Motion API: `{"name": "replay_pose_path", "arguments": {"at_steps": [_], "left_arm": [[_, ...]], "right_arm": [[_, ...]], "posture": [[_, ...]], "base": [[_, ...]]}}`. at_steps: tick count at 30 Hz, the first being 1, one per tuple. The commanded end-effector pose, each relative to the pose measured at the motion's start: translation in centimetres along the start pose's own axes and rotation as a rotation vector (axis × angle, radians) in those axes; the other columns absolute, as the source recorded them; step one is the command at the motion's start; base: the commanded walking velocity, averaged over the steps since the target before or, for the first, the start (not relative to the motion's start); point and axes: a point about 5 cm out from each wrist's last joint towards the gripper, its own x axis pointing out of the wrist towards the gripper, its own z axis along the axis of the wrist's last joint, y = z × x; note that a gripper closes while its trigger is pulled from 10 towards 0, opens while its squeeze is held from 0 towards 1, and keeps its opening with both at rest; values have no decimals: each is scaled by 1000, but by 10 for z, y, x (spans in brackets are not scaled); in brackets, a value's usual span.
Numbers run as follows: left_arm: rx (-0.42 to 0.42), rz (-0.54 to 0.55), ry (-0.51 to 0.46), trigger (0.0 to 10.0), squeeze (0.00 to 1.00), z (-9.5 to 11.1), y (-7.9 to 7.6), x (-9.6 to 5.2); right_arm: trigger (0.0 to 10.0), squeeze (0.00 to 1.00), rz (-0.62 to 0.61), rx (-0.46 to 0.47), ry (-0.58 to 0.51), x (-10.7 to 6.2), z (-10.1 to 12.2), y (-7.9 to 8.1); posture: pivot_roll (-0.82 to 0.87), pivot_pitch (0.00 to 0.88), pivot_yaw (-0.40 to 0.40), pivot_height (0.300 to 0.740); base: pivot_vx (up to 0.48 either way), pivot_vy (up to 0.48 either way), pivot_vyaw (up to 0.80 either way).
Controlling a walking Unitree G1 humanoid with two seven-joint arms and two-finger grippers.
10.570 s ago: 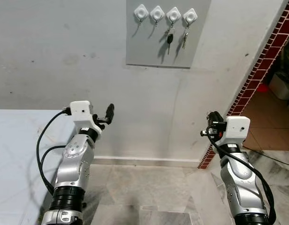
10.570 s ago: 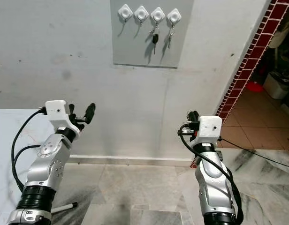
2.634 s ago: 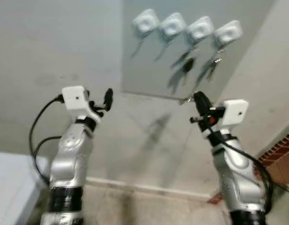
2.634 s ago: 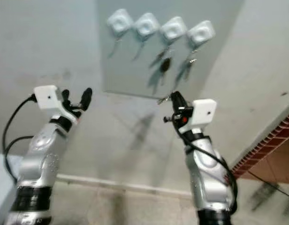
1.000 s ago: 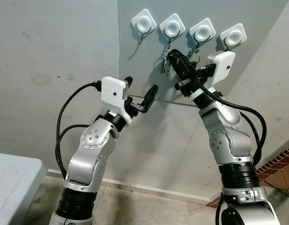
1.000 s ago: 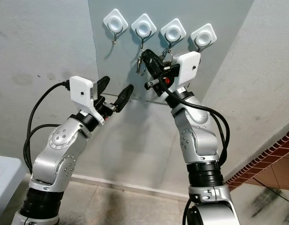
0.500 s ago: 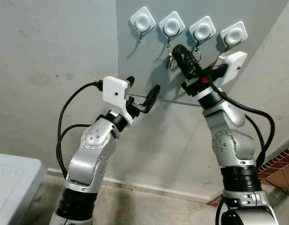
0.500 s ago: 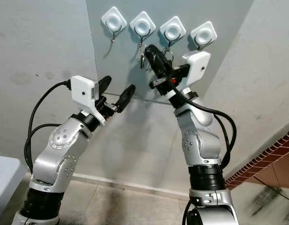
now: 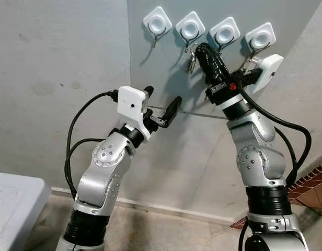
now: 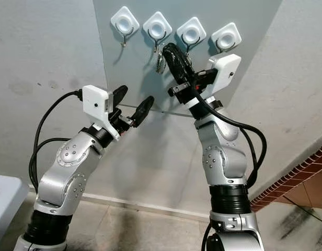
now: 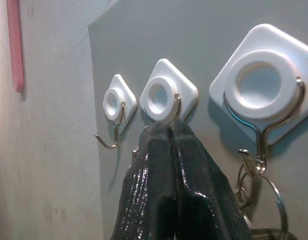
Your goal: Hang keys on a hook
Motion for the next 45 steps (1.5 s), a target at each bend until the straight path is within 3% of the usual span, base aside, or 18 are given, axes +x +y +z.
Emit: {"name": "replay_pose_path", "arguments": {"at_steps": [1,20,29,44,45], "left_arm": [[7,-13,-15,10000,0,4,-3,1],[1,-4,-20,10000,0,6,-3,0],[-6,3,-12,10000,0,5,-3,-1],[-10,0,-10,10000,0,5,-3,1],[-10,1,-10,10000,0,5,-3,1]], "right_arm": [[10000,0,30,-4,-15,6,6,4],[10000,0,-5,60,16,14,-1,3],[10000,0,-82,143,4,0,-5,-2],[10000,0,-94,173,29,-9,-10,3],[10000,1000,-92,176,29,-9,-10,3]], "posture": [[36,56,-51,740],[43,58,-59,740],[38,66,-53,740],[34,66,-48,740],[34,66,-48,740]], "base": [[0,0,0],[0,0,0],[0,0,0],[0,0,0],[0,0,0]]}}
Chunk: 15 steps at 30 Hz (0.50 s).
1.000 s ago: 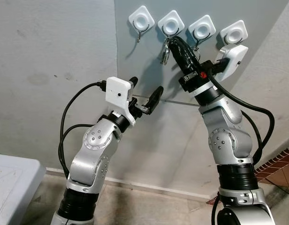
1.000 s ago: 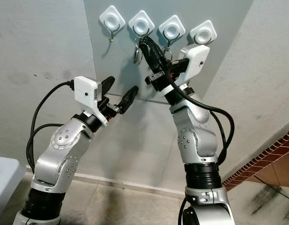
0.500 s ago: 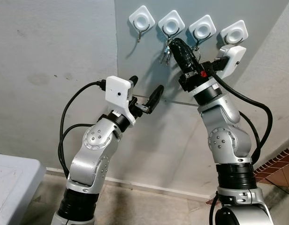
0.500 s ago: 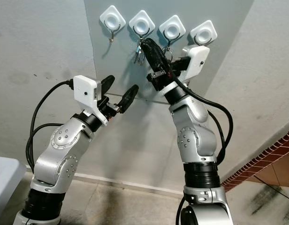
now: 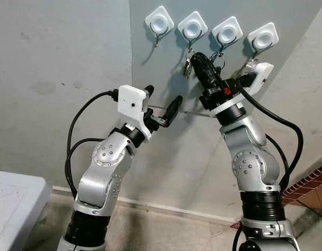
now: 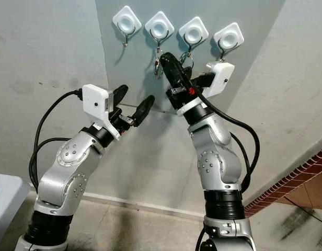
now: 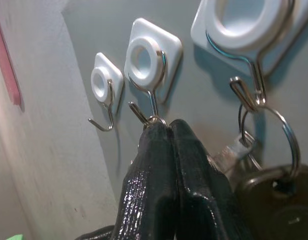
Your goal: Hang keys on a hook
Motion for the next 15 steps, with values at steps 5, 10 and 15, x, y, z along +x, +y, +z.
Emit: {"name": "replay_pose_path", "arguments": {"at_steps": [5,10,15], "left_arm": [[-1,12,-7,10000,0,2,0,-1],[-1,41,-2,10000,0,0,3,-1],[-12,87,22,10000,0,-8,9,-2]], "right_arm": [[10000,1000,-4,-20,-17,-4,2,1],[10000,1000,-25,-37,-7,-9,-4,0],[10000,1000,-59,-39,19,-17,-12,-2]], "posture": [[39,62,-52,740],[40,50,-54,740],[40,38,-54,740]], "base": [[0,0,0],[0,0,0],[0,0,0]]}}
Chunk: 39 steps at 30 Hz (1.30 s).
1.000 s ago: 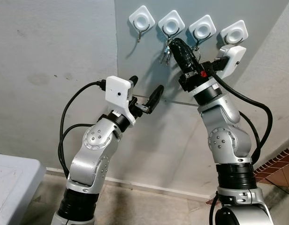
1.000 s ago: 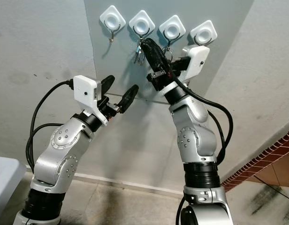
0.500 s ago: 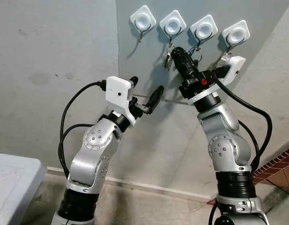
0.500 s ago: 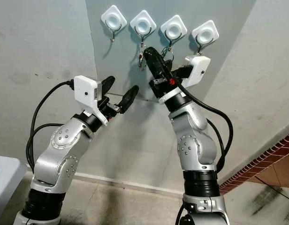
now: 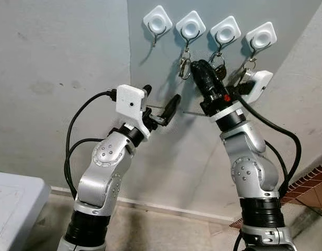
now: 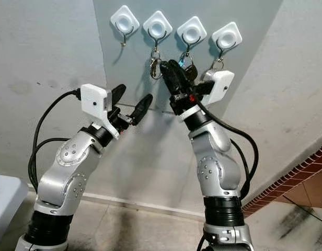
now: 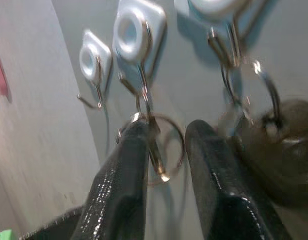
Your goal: Hang keys on a hook
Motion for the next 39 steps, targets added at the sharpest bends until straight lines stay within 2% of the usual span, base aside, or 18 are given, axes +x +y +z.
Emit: {"name": "replay_pose_path", "arguments": {"at_steps": [1,5,6,11,13,14,18,20,22,25,28,29,30,31,39], "left_arm": [[-9,45,31,10000,0,-10,5,-2],[-10,131,75,10000,0,-27,16,-6],[-10,131,75,10000,0,-27,16,-6],[-30,211,117,10000,0,-47,26,-14],[-44,252,144,10000,0,-58,31,-19],[-44,252,144,10000,0,-58,31,-19],[-86,309,134,10000,0,-67,37,-27],[-128,350,148,10000,0,-76,42,-34],[-132,371,147,10000,0,-82,44,-41],[-146,377,132,10000,0,-84,43,-46],[-173,367,131,10000,0,-87,42,-50],[-175,375,133,10000,0,-88,42,-52],[-183,377,138,10000,0,-89,43,-53],[-184,381,138,10000,0,-90,43,-54],[-193,361,142,10000,0,-92,46,-56]], "right_arm": [[10000,1000,-27,-19,7,-5,-2,-2],[10000,1000,-97,-46,62,-24,-17,-10],[10000,1000,-97,-46,62,-24,-17,-10],[10000,1000,-189,-78,131,-47,-33,-20],[10000,1000,-254,-118,172,-61,-40,-27],[10000,1000,-254,-118,172,-61,-40,-27],[10000,1000,-342,-148,199,-80,-45,-37],[10000,1000,-402,-199,228,-91,-48,-42],[10000,1000,-476,-243,248,-104,-51,-46],[10000,1000,-542,-270,261,-115,-53,-49],[10000,1000,-558,-282,278,-122,-56,-47],[10000,765,-564,-280,283,-126,-58,-45],[10000,306,-572,-272,290,-128,-60,-44],[10000,0,-573,-263,295,-129,-61,-43],[10000,0,-594,-271,300,-132,-69,-37]], "posture": [[40,33,-54,740],[41,22,-52,740],[41,22,-52,740],[36,0,-42,740],[36,0,-42,740],[36,0,-42,740],[24,0,-37,740],[15,0,-35,740],[8,0,-33,740],[9,0,-32,740],[9,0,-33,740],[9,0,-33,740],[11,0,-31,740],[11,0,-31,740],[8,0,16,740]], "base": [[0,0,0],[0,0,0],[0,0,0],[0,0,0],[0,0,0],[0,0,0],[0,0,0],[0,0,0],[0,0,0],[0,0,0],[0,0,0],[0,0,0],[0,0,0],[0,0,0],[0,0,0]]}}
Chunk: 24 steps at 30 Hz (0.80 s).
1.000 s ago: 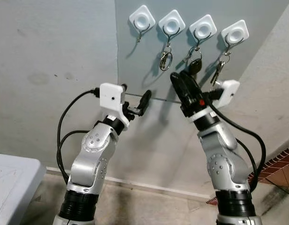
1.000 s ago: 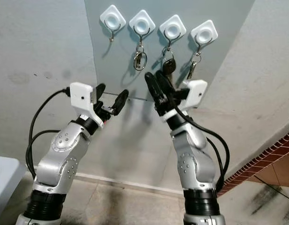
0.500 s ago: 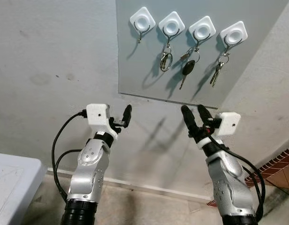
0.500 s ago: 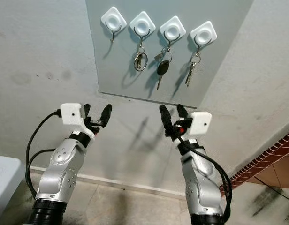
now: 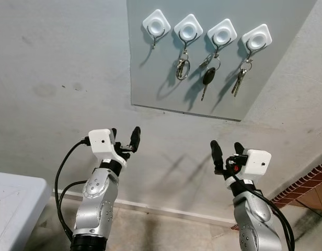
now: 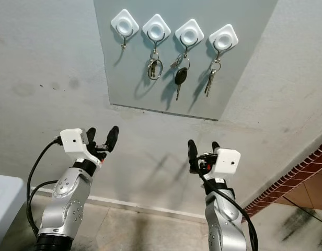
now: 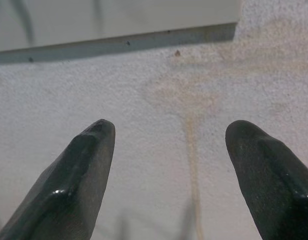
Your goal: Hang keys on a hook
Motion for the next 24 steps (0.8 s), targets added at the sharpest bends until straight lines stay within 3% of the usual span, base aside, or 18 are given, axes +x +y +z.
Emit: {"name": "replay_pose_path", "arguments": {"at_steps": [1,15,24], "left_arm": [[-4,-15,9,10000,0,-1,1,1],[15,-85,29,10000,0,4,0,14],[20,-88,-7,10000,0,16,2,30]], "right_arm": [[10000,0,-13,-5,-14,0,1,0],[10000,0,-66,-42,-37,2,0,-4],[10000,0,-44,-42,-61,16,5,-1]], "posture": [[7,0,21,740],[-34,0,110,740],[-23,0,86,740]], "base": [[0,0,0],[0,0,0],[0,0,0]]}}
